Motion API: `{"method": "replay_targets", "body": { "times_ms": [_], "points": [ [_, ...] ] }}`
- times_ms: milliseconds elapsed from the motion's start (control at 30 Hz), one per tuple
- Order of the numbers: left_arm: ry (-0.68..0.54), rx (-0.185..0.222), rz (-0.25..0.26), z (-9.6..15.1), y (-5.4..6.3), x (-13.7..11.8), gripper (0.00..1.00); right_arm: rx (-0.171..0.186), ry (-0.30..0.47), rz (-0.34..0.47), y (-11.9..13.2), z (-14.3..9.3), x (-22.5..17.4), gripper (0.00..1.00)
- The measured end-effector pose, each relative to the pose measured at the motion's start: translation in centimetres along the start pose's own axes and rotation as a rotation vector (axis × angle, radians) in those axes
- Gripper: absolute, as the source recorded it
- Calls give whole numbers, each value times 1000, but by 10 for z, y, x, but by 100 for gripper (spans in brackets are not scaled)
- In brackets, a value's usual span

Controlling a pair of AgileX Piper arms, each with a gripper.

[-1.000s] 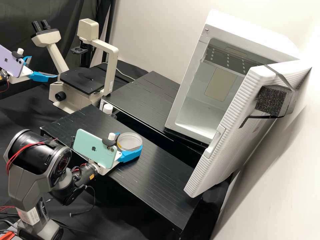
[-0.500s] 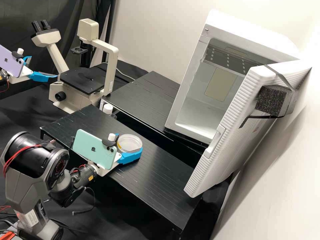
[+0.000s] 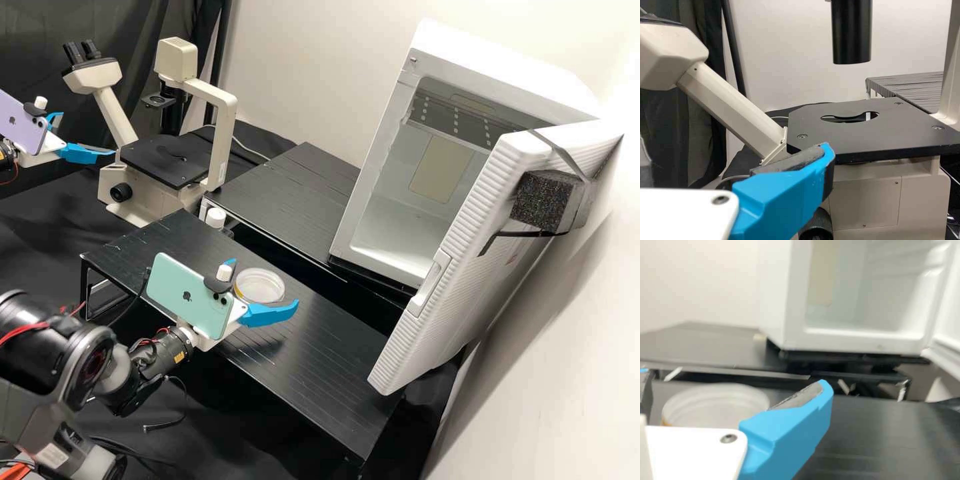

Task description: Move the petri dish to the bench.

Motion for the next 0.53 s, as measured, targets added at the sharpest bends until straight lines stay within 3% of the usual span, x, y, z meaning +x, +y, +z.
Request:
{"method": "replay_targets", "body": {
  "times_ms": [100,167,300,533],
  "points": [
    [0,0,0,0,0,0,100,17,23,48,9,-3,-3,100],
    [0,0,0,0,0,0,100,47,25,94,17,-5,-6,100],
    [0,0,0,0,0,0,100,83,32,119,21,-6,-7,100],
    [0,0,0,0,0,0,100,87,36,105,20,-4,-5,100]
  ]
}}
